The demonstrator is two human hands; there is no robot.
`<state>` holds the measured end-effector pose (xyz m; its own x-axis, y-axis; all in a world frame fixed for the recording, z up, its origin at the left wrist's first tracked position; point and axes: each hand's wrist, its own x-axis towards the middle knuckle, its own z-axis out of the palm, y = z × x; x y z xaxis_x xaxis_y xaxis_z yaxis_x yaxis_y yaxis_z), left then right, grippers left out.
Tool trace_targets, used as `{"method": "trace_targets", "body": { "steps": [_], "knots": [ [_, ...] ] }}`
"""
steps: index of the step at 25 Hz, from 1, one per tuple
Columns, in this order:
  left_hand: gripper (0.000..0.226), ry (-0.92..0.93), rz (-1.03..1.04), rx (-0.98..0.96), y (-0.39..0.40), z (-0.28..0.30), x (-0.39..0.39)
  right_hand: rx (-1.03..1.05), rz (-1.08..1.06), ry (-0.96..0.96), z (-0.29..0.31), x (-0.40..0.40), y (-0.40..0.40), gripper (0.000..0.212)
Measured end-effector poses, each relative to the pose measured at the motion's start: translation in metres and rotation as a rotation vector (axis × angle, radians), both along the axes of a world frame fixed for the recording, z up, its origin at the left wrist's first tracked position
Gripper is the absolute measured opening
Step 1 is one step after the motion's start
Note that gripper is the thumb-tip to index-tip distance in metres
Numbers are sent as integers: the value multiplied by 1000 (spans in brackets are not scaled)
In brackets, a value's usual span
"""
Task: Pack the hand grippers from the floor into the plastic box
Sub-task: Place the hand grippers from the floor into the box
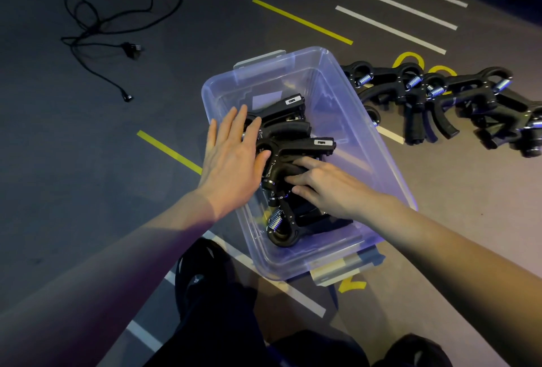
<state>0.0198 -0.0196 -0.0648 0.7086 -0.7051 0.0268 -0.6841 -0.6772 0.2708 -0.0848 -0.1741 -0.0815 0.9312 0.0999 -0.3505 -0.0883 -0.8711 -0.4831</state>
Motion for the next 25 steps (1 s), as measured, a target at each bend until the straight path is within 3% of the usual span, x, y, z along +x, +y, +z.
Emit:
{"method": "trace_targets", "body": {
  "steps": [5,10,15,25],
  "knots": [
    [54,-8,9,-8,0,1,-1,-41,92,116,-11,7,-1,41],
    [53,0,14,-8,-1,3,-2,-14,36,-97,-6,5,-3,48],
    [54,-11,-1,9,-2,1,-2,-333,119,146,-17,14,6,81],
    [55,-32,-30,79,-3,0,0,-394,86,133,-24,18,10,88]
  ]
}}
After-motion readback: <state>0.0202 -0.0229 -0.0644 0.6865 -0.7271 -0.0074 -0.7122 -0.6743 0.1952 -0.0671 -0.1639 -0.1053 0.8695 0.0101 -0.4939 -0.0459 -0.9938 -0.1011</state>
